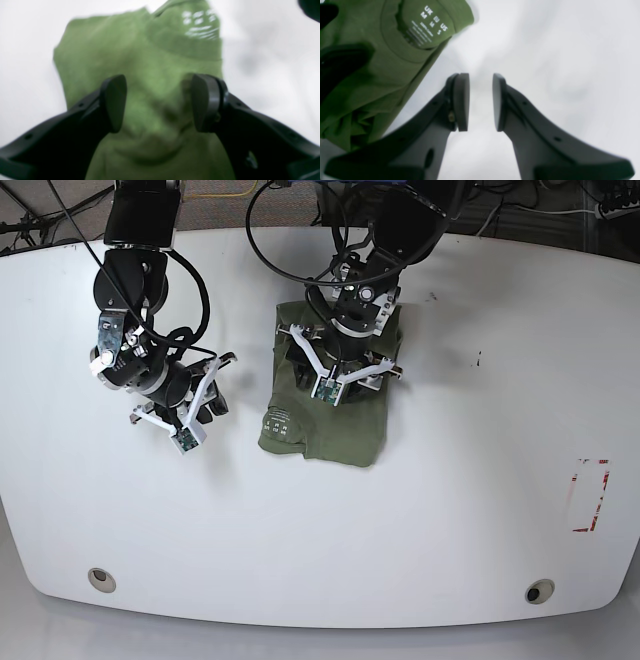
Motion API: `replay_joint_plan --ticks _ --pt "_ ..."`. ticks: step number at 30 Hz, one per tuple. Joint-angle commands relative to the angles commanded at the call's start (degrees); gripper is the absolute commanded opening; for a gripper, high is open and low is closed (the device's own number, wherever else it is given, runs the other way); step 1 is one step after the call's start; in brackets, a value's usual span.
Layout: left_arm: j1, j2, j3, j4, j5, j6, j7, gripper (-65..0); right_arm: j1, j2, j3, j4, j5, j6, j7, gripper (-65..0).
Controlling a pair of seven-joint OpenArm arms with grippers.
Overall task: Fold the T-shirt properly
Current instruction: 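Drag the folded shirt with the left gripper to the table edge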
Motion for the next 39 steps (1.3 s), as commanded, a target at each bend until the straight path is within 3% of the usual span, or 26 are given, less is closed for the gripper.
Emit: replay_joint_plan --ticks 6,17,20,21,27,35,39 --pt "-0.79 -0.26 -0.35 -5.80 -0.09 -2.64 0.00 -27.1 0.00 0.00 0.00 0.00 0.00 0.00 0.00 -50.3" --pt "-0.18 -9.49 -6.86 -5.71 -0.97 -4.04 0.00 -27.1 -0.62 0.00 0.00 0.18 0.00 0.00 0.00 -50.3" --pt "0.18 -12.40 -9.41 -5.71 -2.81 -7.47 0.00 -27.1 -0.88 0.00 0.70 0.18 0.00 0.00 0.00 -50.3" --pt "0.26 -14.24 -11.16 -5.71 -4.04 -10.02 0.00 -27.1 -0.97 0.00 1.32 0.18 0.00 0.00 0.00 -50.3" --pt "1.32 -21.98 -19.16 -6.68 -8.79 -18.81 0.00 -27.1 -1.14 -0.88 1.67 0.44 0.09 0.00 0.00 -50.3" --pt "2.02 -29.89 -26.29 -10.02 -9.41 -25.58 0.00 -27.1 -2.20 -0.88 1.67 0.53 0.09 0.00 0.00 -50.3" --pt "1.93 -33.85 -31.74 -14.33 -9.41 -31.30 0.00 -27.1 -2.46 -0.97 1.67 0.53 0.09 0.00 0.00 -50.4"
